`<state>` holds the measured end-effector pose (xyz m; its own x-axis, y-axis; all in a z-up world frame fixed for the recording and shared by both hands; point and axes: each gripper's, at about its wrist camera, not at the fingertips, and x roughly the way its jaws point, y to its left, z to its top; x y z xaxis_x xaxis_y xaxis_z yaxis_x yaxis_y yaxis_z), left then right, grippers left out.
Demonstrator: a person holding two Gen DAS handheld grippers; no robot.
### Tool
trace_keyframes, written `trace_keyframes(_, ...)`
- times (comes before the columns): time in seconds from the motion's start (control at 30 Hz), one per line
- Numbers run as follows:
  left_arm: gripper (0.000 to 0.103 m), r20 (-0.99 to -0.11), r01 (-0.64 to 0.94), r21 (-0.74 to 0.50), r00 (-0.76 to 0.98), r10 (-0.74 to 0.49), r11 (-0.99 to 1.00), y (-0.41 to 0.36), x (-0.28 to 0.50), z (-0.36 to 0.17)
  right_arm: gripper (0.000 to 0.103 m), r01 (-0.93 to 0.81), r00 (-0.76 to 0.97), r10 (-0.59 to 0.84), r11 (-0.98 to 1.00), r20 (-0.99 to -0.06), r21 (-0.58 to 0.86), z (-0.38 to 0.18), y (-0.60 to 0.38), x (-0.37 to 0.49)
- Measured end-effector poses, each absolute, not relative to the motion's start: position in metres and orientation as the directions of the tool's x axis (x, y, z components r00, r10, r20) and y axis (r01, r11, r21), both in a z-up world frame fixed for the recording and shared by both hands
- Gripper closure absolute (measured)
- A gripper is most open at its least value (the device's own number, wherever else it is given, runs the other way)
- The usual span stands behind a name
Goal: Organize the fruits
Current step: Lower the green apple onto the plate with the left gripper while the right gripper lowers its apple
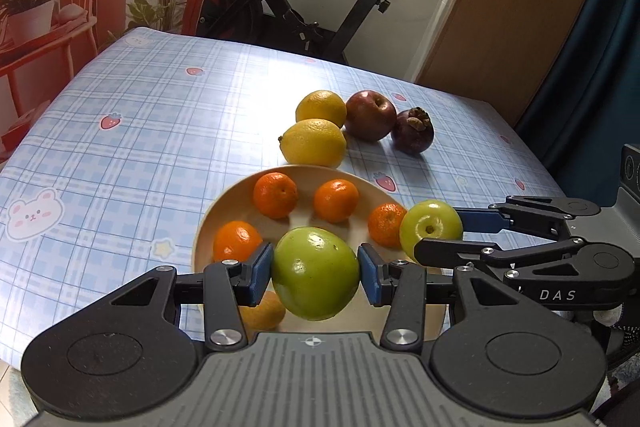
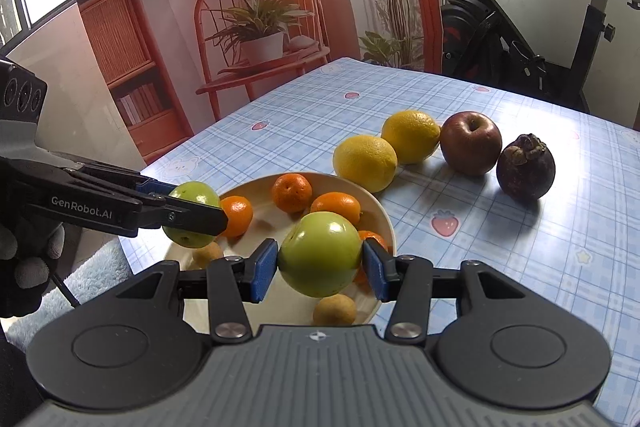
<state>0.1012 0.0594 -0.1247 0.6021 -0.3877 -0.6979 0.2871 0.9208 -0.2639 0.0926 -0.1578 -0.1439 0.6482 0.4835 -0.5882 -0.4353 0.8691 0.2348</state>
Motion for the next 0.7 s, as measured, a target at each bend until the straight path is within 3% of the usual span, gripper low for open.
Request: trace_keyframes(0.7, 0.055, -0.786, 0.254, -0.248, 0.511, -0.348, 0.935, 0.056, 0.096, -0.143, 0.054, -0.474, 0.579, 0.510, 0.845, -0.636, 0.247, -0.169, -0.144, 0.078)
